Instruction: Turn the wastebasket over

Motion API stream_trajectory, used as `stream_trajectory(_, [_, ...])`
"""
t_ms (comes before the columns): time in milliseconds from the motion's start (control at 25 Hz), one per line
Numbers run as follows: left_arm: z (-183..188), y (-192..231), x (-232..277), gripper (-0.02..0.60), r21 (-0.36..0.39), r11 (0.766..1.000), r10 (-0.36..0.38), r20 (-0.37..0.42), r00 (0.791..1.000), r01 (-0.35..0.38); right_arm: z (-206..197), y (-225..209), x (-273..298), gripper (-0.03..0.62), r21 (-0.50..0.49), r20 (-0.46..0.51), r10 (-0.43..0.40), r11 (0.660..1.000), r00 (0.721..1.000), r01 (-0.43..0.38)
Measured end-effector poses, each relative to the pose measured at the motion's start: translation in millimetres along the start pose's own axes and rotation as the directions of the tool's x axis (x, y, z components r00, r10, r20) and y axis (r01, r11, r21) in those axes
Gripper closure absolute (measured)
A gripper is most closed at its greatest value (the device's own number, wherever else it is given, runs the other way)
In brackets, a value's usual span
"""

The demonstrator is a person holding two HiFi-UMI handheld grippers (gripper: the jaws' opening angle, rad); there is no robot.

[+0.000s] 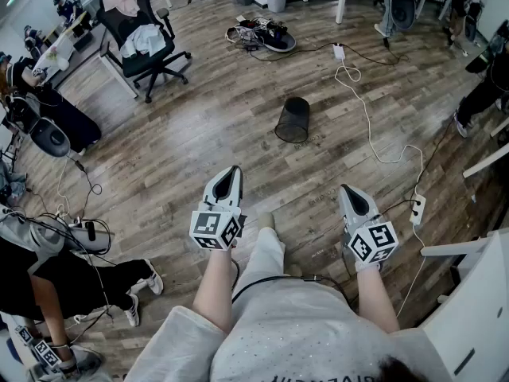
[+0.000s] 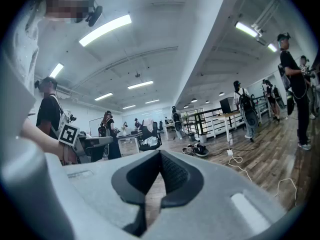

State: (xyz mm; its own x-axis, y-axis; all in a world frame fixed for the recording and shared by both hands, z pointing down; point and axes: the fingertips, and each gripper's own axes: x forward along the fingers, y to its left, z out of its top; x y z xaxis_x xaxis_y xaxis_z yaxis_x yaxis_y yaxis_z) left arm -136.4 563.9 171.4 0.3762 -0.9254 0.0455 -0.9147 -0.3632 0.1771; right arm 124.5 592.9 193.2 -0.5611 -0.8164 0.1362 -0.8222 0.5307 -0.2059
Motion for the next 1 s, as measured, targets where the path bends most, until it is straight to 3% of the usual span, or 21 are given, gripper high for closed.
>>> stream_trajectory(480, [-5,40,48,0.581,-0.010,1.000,0.010,-0.029,1.000,-0.010,-1,-23,59,0.592,0.016,-0.020,-0.006,1.000,1.000,0.006])
stream_trajectory(840, [-10,78,110,0.581,-0.053,0.999,-0.009,-0.049,0.999,0.007,0,-61,118,0.592,0.082,-0.035,-0.056,0.995,0.998,0.058])
stream_trajectory(1000, [-14,98,147,0.581,-0.063,0.998,-0.021,-0.075,0.997,0.017,-1,-84,147,0.523,0.129,-0.039,-0.084,0.988,0.996,0.088])
